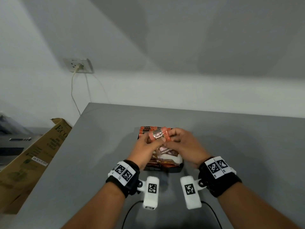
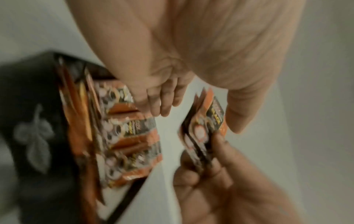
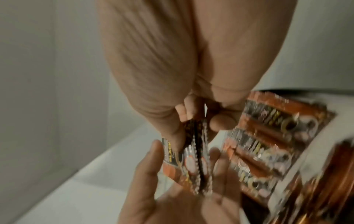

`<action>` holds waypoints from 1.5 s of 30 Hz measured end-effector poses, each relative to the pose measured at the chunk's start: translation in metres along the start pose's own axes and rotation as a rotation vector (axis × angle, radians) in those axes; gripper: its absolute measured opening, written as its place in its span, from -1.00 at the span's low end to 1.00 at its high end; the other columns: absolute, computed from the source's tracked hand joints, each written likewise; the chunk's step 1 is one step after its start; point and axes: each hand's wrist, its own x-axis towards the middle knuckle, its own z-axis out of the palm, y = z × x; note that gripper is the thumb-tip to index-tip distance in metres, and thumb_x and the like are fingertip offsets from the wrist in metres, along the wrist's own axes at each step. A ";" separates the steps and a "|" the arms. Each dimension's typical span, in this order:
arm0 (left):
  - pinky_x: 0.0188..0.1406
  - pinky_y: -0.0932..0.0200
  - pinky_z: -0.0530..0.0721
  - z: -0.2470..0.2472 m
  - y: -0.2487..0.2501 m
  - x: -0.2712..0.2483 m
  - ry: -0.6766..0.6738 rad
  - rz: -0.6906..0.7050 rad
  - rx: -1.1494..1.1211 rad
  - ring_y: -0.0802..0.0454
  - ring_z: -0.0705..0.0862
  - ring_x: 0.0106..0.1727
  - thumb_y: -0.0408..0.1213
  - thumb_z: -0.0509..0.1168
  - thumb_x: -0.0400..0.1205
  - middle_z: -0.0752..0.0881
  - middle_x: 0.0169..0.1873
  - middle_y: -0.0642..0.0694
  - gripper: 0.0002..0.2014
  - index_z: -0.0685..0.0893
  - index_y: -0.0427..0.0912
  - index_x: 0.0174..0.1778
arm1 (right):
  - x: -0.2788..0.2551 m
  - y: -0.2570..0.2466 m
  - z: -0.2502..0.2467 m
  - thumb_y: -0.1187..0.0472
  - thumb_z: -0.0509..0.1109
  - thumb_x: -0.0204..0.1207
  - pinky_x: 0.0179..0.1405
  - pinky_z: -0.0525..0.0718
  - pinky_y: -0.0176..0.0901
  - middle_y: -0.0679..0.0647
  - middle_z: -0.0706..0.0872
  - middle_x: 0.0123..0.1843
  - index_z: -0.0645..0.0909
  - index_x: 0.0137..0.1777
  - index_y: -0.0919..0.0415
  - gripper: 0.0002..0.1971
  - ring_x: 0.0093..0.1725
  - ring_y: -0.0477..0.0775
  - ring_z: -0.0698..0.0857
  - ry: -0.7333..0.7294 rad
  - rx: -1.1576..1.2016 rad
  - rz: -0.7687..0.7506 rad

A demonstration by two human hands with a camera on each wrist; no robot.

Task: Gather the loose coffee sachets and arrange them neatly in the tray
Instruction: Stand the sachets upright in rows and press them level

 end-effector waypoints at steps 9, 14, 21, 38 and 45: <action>-0.10 -0.06 0.84 0.014 0.018 -0.001 -0.056 -0.103 -0.468 -0.25 0.83 -0.11 -0.68 0.16 0.61 0.79 -0.03 -0.46 -0.71 0.73 -0.42 0.10 | -0.005 -0.008 0.006 0.11 0.79 0.15 0.28 0.46 -0.63 -0.19 0.44 0.40 0.46 0.58 -0.10 -0.04 0.30 -0.38 0.50 -0.010 -0.504 -0.262; -0.23 0.01 0.79 0.012 0.016 -0.005 -0.054 -0.095 -0.467 -0.22 0.80 -0.10 -0.61 0.24 0.61 0.75 -0.02 -0.41 -0.69 0.62 -0.45 0.27 | 0.001 -0.008 0.002 0.13 0.78 0.16 0.40 0.57 -0.16 -0.17 0.57 0.30 0.58 0.47 -0.19 -0.17 0.30 -0.11 0.57 -0.065 -0.613 -0.349; -0.32 -0.02 0.79 0.005 0.014 -0.009 0.005 -0.029 -0.436 -0.23 0.79 -0.07 -0.65 0.33 0.59 0.76 0.05 -0.38 -0.60 0.59 -0.33 0.34 | -0.001 -0.002 0.003 0.28 0.65 0.46 0.13 0.81 -0.04 0.01 0.86 0.08 0.62 0.36 0.08 -0.52 0.07 -0.01 0.85 0.034 -0.042 -0.087; -0.29 -0.03 0.78 -0.002 0.008 -0.009 0.035 -0.086 -0.403 -0.16 0.74 -0.29 -0.44 0.23 0.68 0.71 -0.07 -0.41 -0.75 0.59 -0.40 0.26 | -0.002 -0.013 0.005 0.45 0.18 0.72 -0.24 0.77 0.05 0.38 0.81 -0.08 0.59 0.17 0.42 -0.83 -0.23 0.22 0.80 0.142 0.553 0.245; -0.02 -0.02 0.65 0.005 0.014 -0.013 -0.024 -0.134 -0.336 -0.17 0.74 -0.05 -0.19 0.34 0.66 0.73 0.05 -0.37 -0.55 0.62 -0.47 0.34 | -0.008 -0.012 0.021 0.42 0.45 0.58 -0.14 0.75 -0.06 0.20 0.87 -0.07 0.69 0.10 0.25 -0.85 -0.21 0.00 0.81 0.077 0.110 0.041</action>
